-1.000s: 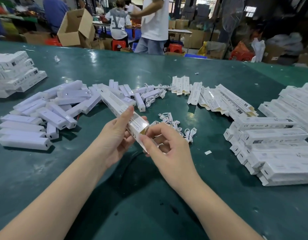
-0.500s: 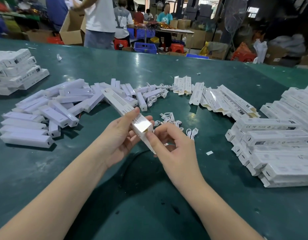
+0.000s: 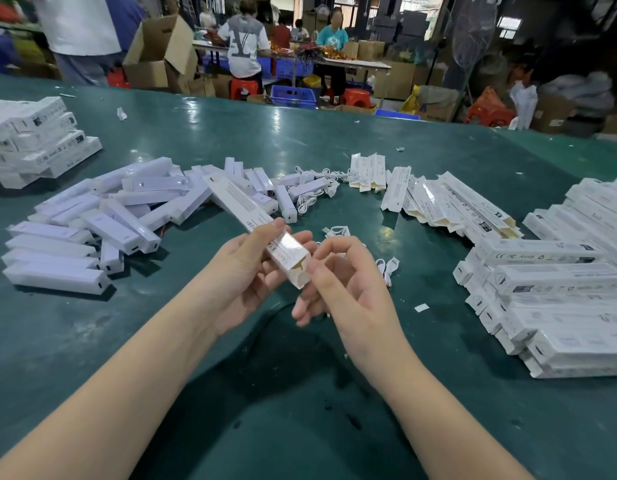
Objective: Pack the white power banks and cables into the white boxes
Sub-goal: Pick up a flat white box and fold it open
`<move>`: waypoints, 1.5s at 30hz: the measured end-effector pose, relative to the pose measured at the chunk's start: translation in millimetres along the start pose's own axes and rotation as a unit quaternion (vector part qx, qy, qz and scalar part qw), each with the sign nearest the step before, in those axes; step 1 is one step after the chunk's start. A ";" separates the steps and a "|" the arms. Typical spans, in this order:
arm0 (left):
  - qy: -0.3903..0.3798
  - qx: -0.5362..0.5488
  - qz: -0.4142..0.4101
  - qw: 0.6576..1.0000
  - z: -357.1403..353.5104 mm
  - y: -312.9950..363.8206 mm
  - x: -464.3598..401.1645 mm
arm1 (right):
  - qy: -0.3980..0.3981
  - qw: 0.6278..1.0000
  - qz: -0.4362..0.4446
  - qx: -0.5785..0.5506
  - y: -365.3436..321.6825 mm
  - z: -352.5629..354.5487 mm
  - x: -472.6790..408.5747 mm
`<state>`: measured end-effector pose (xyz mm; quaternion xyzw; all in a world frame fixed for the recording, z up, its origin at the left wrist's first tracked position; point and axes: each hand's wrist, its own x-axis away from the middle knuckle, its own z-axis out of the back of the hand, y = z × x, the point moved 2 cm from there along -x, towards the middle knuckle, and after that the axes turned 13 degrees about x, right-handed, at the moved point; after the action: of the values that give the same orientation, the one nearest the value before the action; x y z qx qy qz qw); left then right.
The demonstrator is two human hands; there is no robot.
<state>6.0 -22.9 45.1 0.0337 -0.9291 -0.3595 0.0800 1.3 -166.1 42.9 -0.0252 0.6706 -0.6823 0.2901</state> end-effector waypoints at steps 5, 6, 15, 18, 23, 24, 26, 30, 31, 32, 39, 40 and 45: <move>-0.011 0.004 -0.001 1.000 -0.5 -0.7 0.7 | -0.009 1.000 -0.015 -0.025 -0.8 -0.2 -1.3; -0.014 0.000 -0.001 1.000 0.2 -1.1 0.3 | -0.010 1.000 -0.014 -0.027 -1.6 -0.8 -1.4; -0.039 -0.015 0.023 0.999 2.8 -1.2 0.0 | 0.023 0.999 0.006 0.046 4.4 0.9 -1.8; -0.051 -0.011 0.045 0.998 2.4 -4.3 1.3 | 0.047 0.994 0.036 0.093 5.6 1.2 -0.9; -0.045 0.013 0.039 0.998 -1.0 -7.0 3.1 | 0.031 0.994 0.046 0.095 6.8 0.6 -0.8; -0.045 0.015 0.037 0.998 -1.7 -6.6 4.0 | 0.020 0.996 0.041 0.075 7.3 0.2 -1.0; -0.046 0.011 0.034 0.998 -2.9 -5.2 5.7 | 0.008 0.999 0.028 0.039 7.1 -0.4 -1.9; -0.063 -0.003 0.038 0.997 -2.9 -3.9 7.0 | 0.005 0.999 -0.004 -0.039 6.6 -0.4 -4.2; -0.069 -0.002 0.040 0.997 -2.5 -3.9 6.7 | 0.005 0.999 -0.008 -0.048 6.1 -0.2 -4.6; -0.075 -0.001 0.042 0.996 -1.9 -3.9 6.4 | 0.004 0.999 -0.009 -0.053 5.6 -0.1 -4.8; -0.081 -0.006 0.042 0.996 0.7 -3.4 2.9 | 0.031 0.999 0.030 -0.002 6.9 0.3 -1.7; -0.072 0.000 0.035 0.997 0.9 -3.9 2.2 | 0.038 0.998 0.039 0.014 6.9 0.4 -1.0; -0.066 0.033 0.022 0.997 -1.8 -7.2 3.7 | 0.071 0.991 0.068 0.091 7.0 -1.3 1.4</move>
<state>2.7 -29.9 42.0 -0.0076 -0.9440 -0.3287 0.0255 2.1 -165.0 35.8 0.0952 0.6245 -0.7196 0.2883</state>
